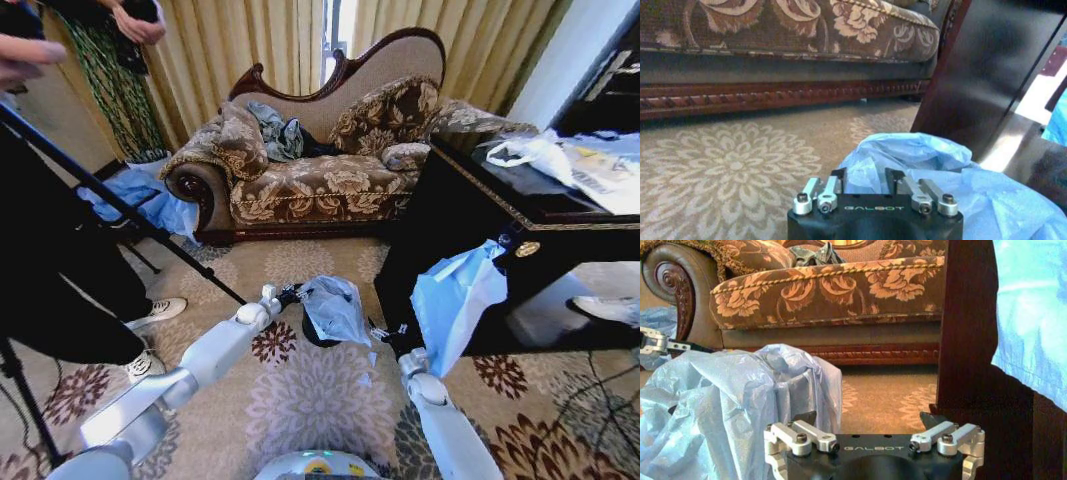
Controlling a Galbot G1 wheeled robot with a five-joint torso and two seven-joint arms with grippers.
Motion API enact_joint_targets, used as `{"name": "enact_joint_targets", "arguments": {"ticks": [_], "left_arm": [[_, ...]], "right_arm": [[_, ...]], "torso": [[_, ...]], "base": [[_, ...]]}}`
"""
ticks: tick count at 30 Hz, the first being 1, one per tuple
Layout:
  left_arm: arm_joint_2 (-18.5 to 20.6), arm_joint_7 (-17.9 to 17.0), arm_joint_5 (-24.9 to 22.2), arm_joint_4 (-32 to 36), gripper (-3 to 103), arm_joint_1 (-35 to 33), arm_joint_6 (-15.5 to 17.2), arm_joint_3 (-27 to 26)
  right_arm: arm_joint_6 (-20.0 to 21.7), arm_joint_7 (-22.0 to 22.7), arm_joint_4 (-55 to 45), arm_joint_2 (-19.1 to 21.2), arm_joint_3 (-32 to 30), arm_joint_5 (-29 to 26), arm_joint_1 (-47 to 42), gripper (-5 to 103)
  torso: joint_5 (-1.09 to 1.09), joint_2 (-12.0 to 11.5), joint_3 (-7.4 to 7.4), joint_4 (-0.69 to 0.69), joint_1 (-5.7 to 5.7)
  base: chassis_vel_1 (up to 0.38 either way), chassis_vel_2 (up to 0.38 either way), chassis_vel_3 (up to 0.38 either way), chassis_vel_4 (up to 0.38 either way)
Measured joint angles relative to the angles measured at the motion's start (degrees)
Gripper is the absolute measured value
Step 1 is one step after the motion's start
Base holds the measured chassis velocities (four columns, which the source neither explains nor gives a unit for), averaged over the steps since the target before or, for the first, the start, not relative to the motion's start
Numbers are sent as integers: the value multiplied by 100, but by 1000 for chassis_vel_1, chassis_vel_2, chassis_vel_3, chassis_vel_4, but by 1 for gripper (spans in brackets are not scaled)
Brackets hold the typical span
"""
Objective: Place a garbage bag over the trash bin.
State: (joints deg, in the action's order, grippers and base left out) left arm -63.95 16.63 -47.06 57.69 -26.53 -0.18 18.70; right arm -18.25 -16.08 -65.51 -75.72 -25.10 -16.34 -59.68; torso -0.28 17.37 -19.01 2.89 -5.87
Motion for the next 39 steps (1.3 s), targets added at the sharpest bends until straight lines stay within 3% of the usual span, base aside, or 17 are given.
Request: {"name": "enact_joint_targets", "arguments": {"ticks": [2, 3, 7, 10, 26, 39], "left_arm": [[-5, 34, -17, -31, 32, 1, 1, -5], [-5, 34, -17, -31, 32, 1, 1, -5], [-31, 89, -17, -121, 11, -21, 0, -18], [-30, 92, -27, -122, 2, -52, -1, -76], [148, 90, -66, -100, 0, -202, -24, -417], [-408, 210, 32, -972, 0, -180, -218, -396]], "right_arm": [[-4, 0, 0, -1, 0, -1, -9, 100], [-4, 0, 0, -1, 0, -1, -9, 100], [-15, 2, 8, 4, -3, -5, -16, 100], [-27, 6, 35, 9, -4, -7, -14, 100], [-50, 12, 99, 1, 1, -10, -21, 100], [1, 48, -273, 73, -24, -51, -259, 100]], "torso": [[0, 0, 0, 0, 0], [0, 0, 0, 0, 0], [-1, 0, 0, 0, 0], [0, 0, 0, 1, 0], [0, 0, 0, 0, 0], [0, 0, 0, 1, 0]], "base": [[0, 0, 0, 0], [0, 0, 0, 0], [0, 0, 0, 0], [0, 0, 0, 0], [0, 0, 0, 0], [0, 0, 0, 0]]}}
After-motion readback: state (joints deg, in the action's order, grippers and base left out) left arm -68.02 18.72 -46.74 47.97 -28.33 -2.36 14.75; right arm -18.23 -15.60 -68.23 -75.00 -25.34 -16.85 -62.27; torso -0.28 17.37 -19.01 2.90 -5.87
